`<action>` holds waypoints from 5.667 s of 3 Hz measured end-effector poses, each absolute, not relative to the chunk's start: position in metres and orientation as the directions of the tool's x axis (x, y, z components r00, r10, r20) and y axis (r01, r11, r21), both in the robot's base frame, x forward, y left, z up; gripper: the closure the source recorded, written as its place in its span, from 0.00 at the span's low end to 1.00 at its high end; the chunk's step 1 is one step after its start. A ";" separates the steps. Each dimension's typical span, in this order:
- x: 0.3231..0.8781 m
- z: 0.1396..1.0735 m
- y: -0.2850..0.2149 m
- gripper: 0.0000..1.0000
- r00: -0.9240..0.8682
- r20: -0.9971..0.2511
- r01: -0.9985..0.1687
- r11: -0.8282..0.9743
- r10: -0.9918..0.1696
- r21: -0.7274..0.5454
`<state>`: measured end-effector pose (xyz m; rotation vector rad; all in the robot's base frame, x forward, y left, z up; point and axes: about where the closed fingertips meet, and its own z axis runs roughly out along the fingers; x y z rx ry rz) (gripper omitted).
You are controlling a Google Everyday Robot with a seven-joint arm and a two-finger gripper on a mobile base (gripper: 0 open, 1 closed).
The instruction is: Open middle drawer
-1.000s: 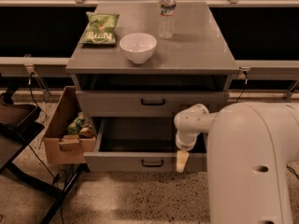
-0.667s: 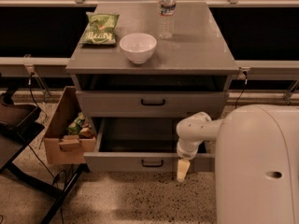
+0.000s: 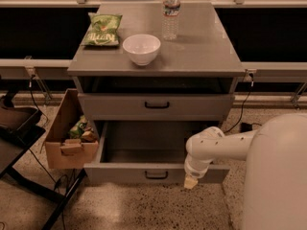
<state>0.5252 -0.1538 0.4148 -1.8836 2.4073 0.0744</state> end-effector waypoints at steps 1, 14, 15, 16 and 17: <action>0.528 0.426 -0.139 0.74 -0.211 -0.113 -0.975 0.217 -0.971 -0.048; 0.419 0.420 -0.129 1.00 -0.277 -0.009 -0.961 0.276 -0.961 0.029; 0.405 0.421 -0.129 1.00 -0.293 0.004 -0.955 0.293 -0.956 0.036; 0.405 0.421 -0.129 1.00 -0.293 0.004 -0.955 0.293 -0.956 0.036; 0.391 0.423 -0.130 0.97 -0.315 0.014 -0.948 0.315 -0.949 0.039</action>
Offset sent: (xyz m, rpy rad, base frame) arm -0.2277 0.0170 0.0524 -0.1580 0.0950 -0.1539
